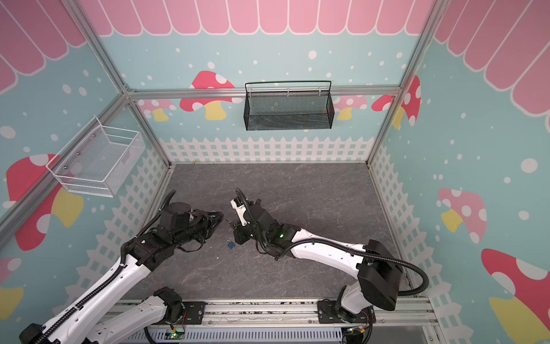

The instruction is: Unlock with the key

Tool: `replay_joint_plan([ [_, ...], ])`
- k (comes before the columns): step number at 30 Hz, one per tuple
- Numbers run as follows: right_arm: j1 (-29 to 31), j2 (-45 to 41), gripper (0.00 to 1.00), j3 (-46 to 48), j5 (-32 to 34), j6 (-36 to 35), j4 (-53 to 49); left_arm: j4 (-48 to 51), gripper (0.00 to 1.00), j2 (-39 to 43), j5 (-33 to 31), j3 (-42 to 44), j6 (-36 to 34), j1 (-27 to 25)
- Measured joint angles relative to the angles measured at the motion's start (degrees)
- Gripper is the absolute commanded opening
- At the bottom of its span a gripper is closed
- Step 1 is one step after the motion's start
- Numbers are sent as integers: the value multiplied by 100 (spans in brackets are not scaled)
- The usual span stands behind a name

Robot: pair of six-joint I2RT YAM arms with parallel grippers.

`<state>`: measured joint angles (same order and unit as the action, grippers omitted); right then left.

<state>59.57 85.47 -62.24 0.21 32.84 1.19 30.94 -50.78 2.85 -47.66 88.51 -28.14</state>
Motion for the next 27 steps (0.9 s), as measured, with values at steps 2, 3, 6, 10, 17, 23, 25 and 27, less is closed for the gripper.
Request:
replay_joint_plan([
  [2,2,26,0,-44,0,-4,4,0,0,0,0,0,0,0],
  [3,2,42,0,-70,-4,-4,9,0,0,0,0,0,0,0],
  [6,2,103,0,-142,-24,-4,17,0,0,0,0,0,0,0],
  [10,2,157,0,-160,-68,-4,24,-4,0,0,0,0,2,0],
  [17,0,195,0,-164,-118,0,33,-42,0,0,44,0,68,0],
  [23,0,195,0,-208,-109,-2,33,-57,0,0,44,0,90,0],
  [25,0,195,0,-208,-96,-2,33,-57,0,0,46,0,94,0],
  [27,2,195,0,-208,-63,-2,33,-63,0,0,59,0,111,0],
])
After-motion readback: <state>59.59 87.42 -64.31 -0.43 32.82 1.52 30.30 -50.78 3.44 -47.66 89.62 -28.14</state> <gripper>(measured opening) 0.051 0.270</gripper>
